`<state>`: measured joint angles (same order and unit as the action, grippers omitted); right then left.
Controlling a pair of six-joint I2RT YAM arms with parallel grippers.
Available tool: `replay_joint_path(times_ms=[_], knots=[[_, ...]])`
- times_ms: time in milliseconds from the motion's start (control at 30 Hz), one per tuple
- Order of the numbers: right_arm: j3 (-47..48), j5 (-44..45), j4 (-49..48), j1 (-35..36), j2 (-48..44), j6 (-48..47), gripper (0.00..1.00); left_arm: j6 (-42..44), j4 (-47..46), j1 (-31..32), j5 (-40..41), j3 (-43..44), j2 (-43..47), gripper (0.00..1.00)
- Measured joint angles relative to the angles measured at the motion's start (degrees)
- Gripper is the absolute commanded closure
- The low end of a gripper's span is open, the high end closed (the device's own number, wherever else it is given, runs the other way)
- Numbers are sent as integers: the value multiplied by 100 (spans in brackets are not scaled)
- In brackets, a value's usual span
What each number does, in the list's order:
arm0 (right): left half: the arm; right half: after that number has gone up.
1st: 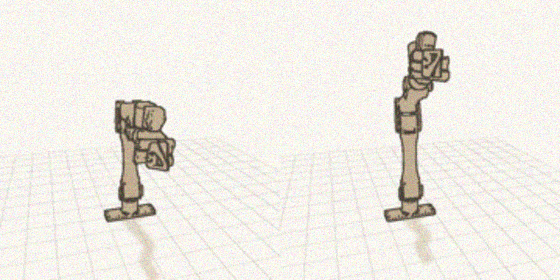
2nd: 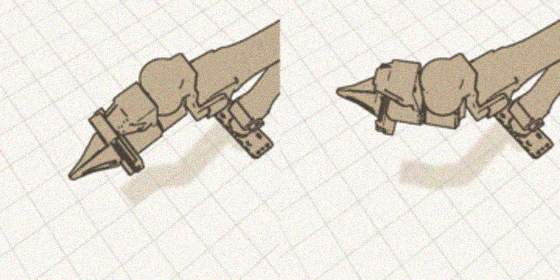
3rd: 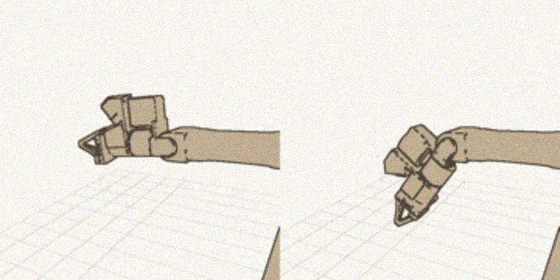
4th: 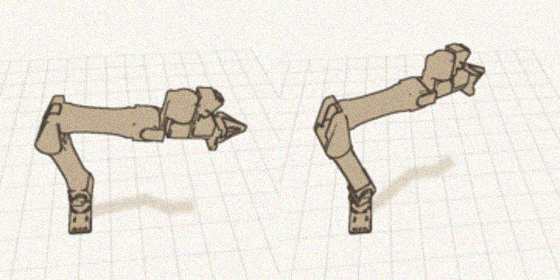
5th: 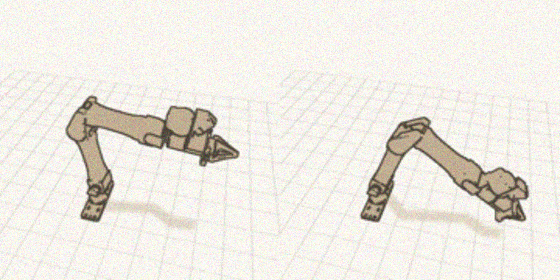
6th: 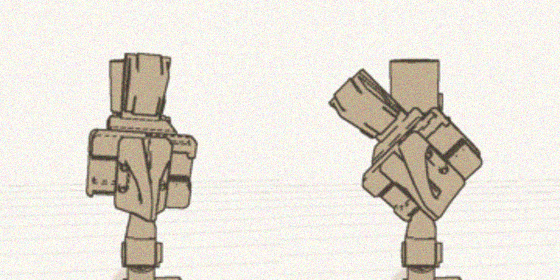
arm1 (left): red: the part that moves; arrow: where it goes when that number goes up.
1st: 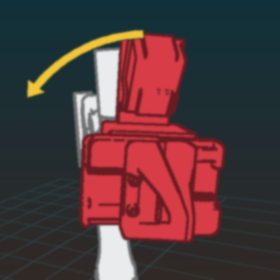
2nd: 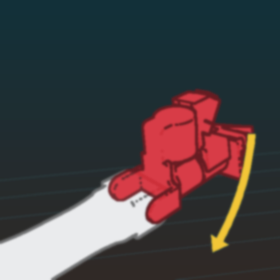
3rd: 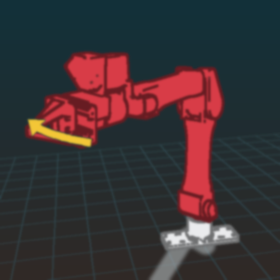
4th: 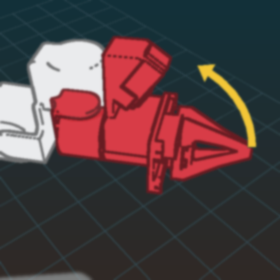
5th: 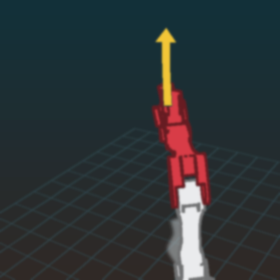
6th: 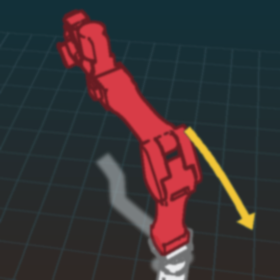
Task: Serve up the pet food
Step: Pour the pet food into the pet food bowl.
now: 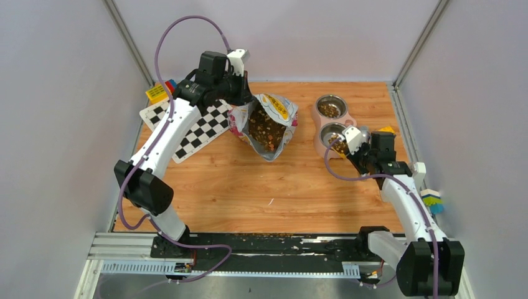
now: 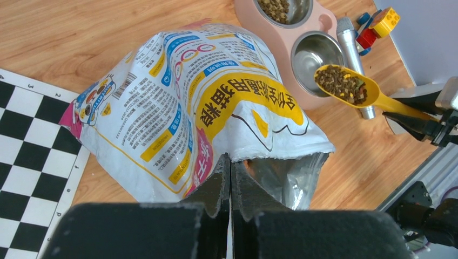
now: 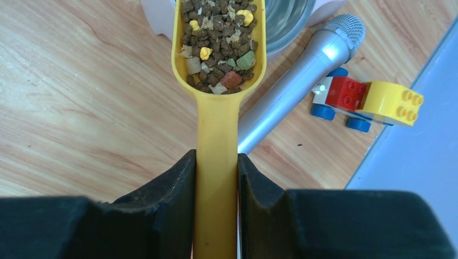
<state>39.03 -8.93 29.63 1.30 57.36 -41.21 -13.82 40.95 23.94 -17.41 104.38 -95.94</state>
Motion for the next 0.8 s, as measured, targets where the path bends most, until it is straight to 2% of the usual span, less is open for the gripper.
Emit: replay_joint_path(times_ms=[800], knots=[[1532, 704, 1261, 0, 968, -1025, 100, 0, 0, -4, 2, 0, -7, 100]])
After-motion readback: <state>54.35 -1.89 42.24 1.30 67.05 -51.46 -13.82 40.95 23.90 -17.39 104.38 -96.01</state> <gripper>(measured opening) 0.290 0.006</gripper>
